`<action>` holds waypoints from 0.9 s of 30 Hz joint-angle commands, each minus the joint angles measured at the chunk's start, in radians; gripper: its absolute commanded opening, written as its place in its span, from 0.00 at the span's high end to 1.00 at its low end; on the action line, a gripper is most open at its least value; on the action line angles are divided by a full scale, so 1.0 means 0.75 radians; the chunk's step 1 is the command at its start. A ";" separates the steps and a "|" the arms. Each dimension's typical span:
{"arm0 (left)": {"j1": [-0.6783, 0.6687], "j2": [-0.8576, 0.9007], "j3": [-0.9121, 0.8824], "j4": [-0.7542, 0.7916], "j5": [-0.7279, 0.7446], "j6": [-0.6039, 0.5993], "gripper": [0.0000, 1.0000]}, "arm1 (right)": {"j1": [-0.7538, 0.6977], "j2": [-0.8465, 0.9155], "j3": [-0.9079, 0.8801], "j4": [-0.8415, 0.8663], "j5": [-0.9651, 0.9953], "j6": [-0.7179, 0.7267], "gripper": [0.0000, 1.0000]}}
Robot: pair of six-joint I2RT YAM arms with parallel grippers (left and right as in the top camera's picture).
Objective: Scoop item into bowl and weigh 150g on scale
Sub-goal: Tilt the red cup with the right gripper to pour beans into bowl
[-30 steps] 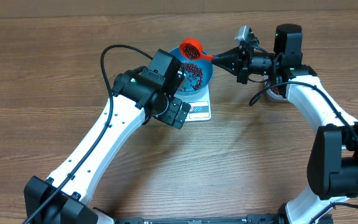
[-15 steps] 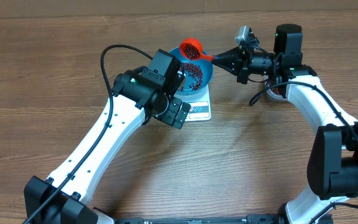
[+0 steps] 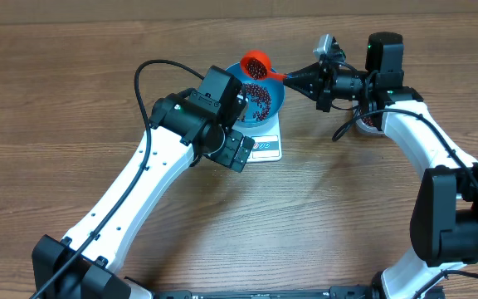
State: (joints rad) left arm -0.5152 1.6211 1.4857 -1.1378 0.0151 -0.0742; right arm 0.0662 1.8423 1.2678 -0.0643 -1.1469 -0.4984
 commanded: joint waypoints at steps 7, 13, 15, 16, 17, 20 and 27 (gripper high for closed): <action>-0.003 -0.015 0.012 -0.004 -0.005 0.020 0.00 | 0.003 0.007 0.014 0.004 0.003 -0.013 0.96; -0.003 -0.015 0.012 -0.004 -0.005 0.020 0.00 | 0.003 0.007 0.014 -0.051 0.003 -0.190 0.96; -0.003 -0.015 0.012 -0.004 -0.005 0.020 0.00 | 0.003 0.007 0.014 -0.073 0.004 -0.238 0.96; -0.003 -0.015 0.012 -0.004 -0.005 0.020 0.00 | 0.003 0.007 0.014 -0.079 0.003 -0.254 0.96; -0.003 -0.015 0.012 -0.004 -0.005 0.020 0.00 | 0.003 0.007 0.014 -0.080 0.004 -0.256 0.96; -0.003 -0.015 0.012 -0.004 -0.005 0.020 0.00 | 0.003 0.007 0.014 -0.079 0.003 -0.256 0.96; -0.003 -0.015 0.012 -0.004 -0.005 0.020 0.00 | 0.003 0.007 0.014 -0.077 0.005 -0.256 0.96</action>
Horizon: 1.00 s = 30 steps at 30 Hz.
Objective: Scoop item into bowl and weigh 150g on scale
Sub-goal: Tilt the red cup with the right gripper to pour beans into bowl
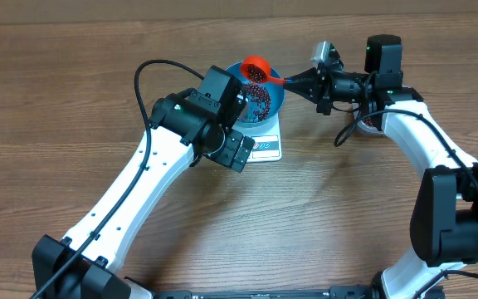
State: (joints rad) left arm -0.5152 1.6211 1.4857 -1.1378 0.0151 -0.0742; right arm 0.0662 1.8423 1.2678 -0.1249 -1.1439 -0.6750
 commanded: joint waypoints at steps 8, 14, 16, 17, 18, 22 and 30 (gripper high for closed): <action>-0.003 -0.015 0.012 -0.004 -0.005 0.020 0.00 | 0.003 0.007 0.014 0.004 0.005 -0.020 0.96; -0.003 -0.015 0.012 -0.004 -0.005 0.020 0.00 | 0.003 0.007 0.014 0.004 0.005 -0.020 0.96; -0.003 -0.015 0.012 -0.004 -0.005 0.020 0.00 | 0.003 0.007 0.014 0.004 0.005 -0.020 0.96; -0.003 -0.015 0.012 -0.004 -0.005 0.020 0.00 | 0.003 0.007 0.014 0.004 0.005 -0.020 0.96; -0.003 -0.015 0.012 -0.004 -0.005 0.020 0.00 | 0.003 0.007 0.014 0.004 0.005 -0.020 0.97; -0.003 -0.015 0.012 -0.004 -0.005 0.020 0.00 | 0.003 0.007 0.014 0.004 0.005 -0.020 0.96; -0.003 -0.015 0.012 -0.004 -0.005 0.020 0.01 | 0.002 0.007 0.014 0.006 0.066 -0.020 0.96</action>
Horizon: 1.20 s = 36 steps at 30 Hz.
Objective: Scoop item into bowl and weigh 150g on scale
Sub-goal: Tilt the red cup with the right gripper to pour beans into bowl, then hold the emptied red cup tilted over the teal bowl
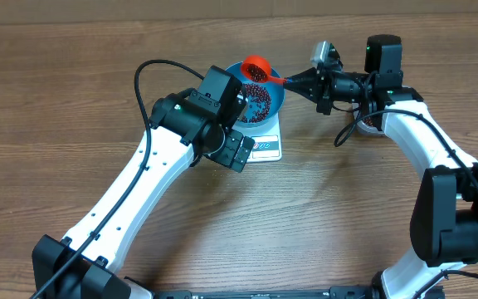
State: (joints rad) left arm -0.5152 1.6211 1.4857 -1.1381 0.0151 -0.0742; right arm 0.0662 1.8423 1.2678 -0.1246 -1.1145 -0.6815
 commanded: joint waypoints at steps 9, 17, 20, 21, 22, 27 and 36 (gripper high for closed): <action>-0.003 -0.015 0.012 -0.004 -0.005 0.020 0.00 | 0.003 0.007 0.014 0.012 -0.006 -0.075 0.96; -0.003 -0.015 0.012 -0.004 -0.005 0.020 0.00 | 0.003 0.007 0.014 0.013 -0.016 -0.141 0.97; -0.003 -0.015 0.012 -0.004 -0.005 0.021 0.00 | 0.003 0.007 0.014 0.012 -0.016 -0.141 0.97; -0.003 -0.015 0.012 -0.004 -0.005 0.021 0.00 | 0.003 0.007 0.014 0.011 -0.016 -0.141 0.96; -0.003 -0.015 0.012 -0.004 -0.005 0.020 0.00 | 0.003 0.007 0.014 0.011 -0.015 -0.141 0.96; -0.003 -0.015 0.012 -0.004 -0.005 0.020 0.00 | 0.003 0.007 0.014 0.013 -0.015 -0.142 0.97; -0.003 -0.015 0.012 -0.004 -0.005 0.020 0.00 | 0.002 0.007 0.014 0.013 -0.015 -0.223 0.96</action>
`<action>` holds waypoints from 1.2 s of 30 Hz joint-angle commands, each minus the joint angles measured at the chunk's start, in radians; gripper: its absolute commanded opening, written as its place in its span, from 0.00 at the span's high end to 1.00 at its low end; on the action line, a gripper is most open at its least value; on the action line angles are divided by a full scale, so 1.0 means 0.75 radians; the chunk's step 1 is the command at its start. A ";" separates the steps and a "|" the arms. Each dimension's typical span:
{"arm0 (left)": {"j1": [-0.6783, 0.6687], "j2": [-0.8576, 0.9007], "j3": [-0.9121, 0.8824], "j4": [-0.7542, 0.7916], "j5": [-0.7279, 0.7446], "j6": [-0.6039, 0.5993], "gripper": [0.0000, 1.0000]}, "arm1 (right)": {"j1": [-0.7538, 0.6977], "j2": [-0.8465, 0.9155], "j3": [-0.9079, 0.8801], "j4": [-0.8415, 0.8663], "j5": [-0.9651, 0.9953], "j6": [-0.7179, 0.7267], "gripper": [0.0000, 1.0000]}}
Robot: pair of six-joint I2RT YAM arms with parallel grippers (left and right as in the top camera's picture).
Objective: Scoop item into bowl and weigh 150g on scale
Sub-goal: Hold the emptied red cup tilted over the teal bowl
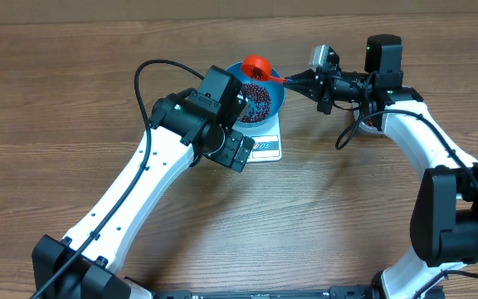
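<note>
A blue bowl [265, 101] holding dark red beans stands on the white scale [265, 148]. Over the bowl's far rim hangs a red scoop [257, 66], rolled so that its red outside faces up and no beans show in it. My right gripper [302, 79] is shut on the scoop's handle, reaching in from the right. My left gripper [241, 101] is at the bowl's left rim, its fingers hidden under the wrist.
Part of the scale's display [262, 146] shows beside the left arm; its reading is too small to read. A second container [369, 121] of dark beans sits behind the right arm, mostly hidden. Bare wooden table [73, 100] lies all around.
The right wrist has rolled and the scoop has turned over above the bowl. Beans that showed in the scoop are out of sight. The left arm has not moved.
The scoop was first held level and full of beans at the bowl's far rim. At the two later moments it sat slightly further in over the bowl, still holding beans. Now it is tipped over the bowl.
</note>
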State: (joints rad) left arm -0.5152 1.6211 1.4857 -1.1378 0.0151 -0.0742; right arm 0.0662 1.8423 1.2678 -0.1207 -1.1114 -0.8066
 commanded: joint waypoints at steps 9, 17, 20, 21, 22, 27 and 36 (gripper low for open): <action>-0.003 -0.015 0.012 -0.004 -0.005 0.020 0.00 | 0.003 0.007 0.014 0.007 -0.014 -0.078 0.96; -0.003 -0.015 0.012 -0.004 -0.005 0.020 0.00 | 0.003 0.007 0.014 -0.131 -0.014 -0.077 0.97; -0.003 -0.015 0.012 -0.004 -0.005 0.020 0.00 | 0.002 0.007 0.014 -0.120 0.001 -0.078 0.96; -0.003 -0.015 0.012 -0.004 -0.005 0.020 0.00 | 0.003 0.007 0.014 -0.099 0.003 -0.078 0.96; -0.003 -0.015 0.012 -0.004 -0.005 0.020 0.00 | 0.003 0.007 0.014 -0.079 0.005 -0.078 0.97; -0.003 -0.015 0.012 -0.004 -0.005 0.020 0.00 | 0.003 0.007 0.014 -0.014 0.006 -0.078 0.96; -0.003 -0.015 0.012 -0.004 -0.005 0.020 0.00 | -0.007 0.007 0.014 0.015 0.005 -0.078 0.96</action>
State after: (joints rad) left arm -0.5152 1.6211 1.4857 -1.1381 0.0151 -0.0742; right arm 0.0658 1.8423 1.2678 -0.1184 -1.1072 -0.8650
